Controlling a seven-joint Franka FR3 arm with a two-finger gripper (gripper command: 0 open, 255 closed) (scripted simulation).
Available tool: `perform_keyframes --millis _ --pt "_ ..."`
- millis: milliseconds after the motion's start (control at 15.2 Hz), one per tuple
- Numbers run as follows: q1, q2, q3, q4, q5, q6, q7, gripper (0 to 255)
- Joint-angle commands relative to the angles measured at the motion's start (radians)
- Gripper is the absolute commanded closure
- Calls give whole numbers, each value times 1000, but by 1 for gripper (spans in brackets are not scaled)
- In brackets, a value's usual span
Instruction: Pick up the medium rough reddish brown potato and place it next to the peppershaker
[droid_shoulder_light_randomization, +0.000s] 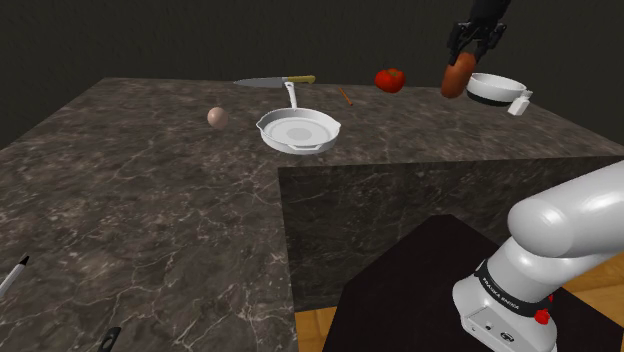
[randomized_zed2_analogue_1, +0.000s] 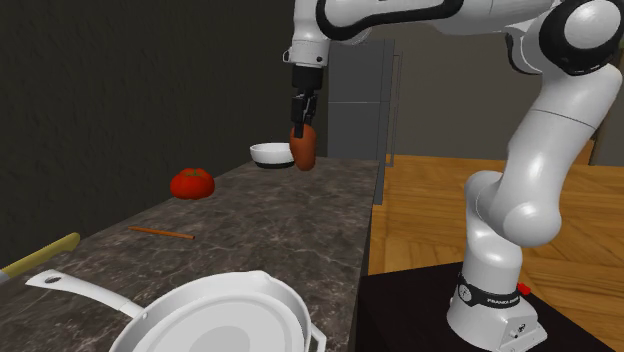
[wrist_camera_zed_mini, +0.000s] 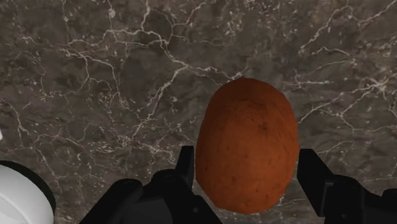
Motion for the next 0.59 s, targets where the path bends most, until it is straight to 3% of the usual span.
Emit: perform_keyframes --millis 0,528 --pt "-14 34 -35 31 -2 8 -49 255" --pt "-73 183 -169 182 23 16 -250 255"
